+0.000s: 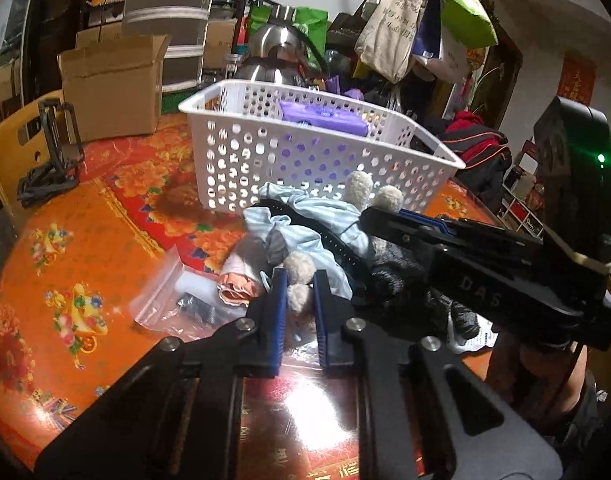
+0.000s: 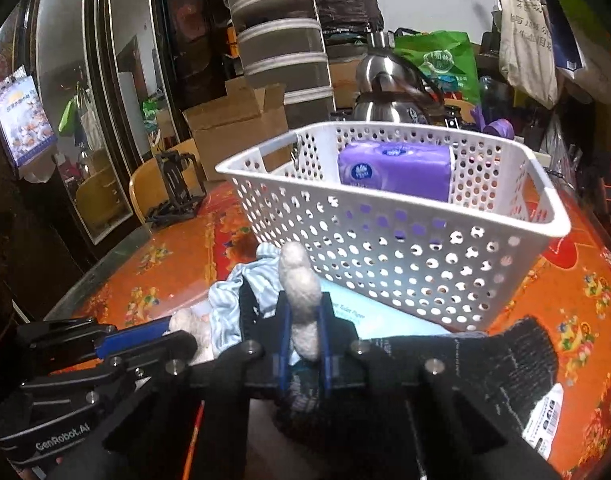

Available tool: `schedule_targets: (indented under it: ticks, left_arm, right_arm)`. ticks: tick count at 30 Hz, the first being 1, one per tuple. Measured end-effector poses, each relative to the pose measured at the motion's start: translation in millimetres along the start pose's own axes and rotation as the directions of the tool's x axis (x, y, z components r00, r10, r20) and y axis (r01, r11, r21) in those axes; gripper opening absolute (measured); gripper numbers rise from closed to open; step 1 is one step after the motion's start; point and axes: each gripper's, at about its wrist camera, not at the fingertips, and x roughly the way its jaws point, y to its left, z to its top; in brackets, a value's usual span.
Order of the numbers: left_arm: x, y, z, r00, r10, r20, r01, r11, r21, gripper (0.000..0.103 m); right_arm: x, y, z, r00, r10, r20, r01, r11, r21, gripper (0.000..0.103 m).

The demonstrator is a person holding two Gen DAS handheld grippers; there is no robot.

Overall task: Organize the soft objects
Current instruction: 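Carry the plush doll into the white basket and open both grippers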

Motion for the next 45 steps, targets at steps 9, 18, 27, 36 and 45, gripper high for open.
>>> schedule_targets:
  ticks: [9,18,27,36,45]
  left_arm:
    - [-50,-8,24,0.994,-0.03,0.106,0.025,0.999,0.044,0.011]
    - [-64,-20,103,0.984,-0.049,0.172,0.032,0.994,0.101,0.011]
    - [5,-2,202,0.994,0.001,0.11,-0.012,0.995,0.099,0.011]
    - [126,47,231,0.992,0.093,-0.091,-0.092,0.996,0.015,0.011]
    - [145,51,216,0.981,0.162,-0.102,-0.161,0.987,0.018,0.044]
  right_arm:
    - [-47,8,22,0.993,0.042,0.107,-0.041,0.999,-0.014,0.01]
    - [-78,12,88,0.979,0.018,0.202,-0.011,0.999,-0.038,0.01]
    - [-19,-11,154,0.988,-0.079,0.133,0.084,0.996,-0.033,0.01]
    - [83,-40,160,0.993,-0.115,-0.003,0.115,0.993,-0.025,0.01]
    - [92,-46,150,0.993,-0.107,-0.057,0.106,0.994,-0.029,0.019]
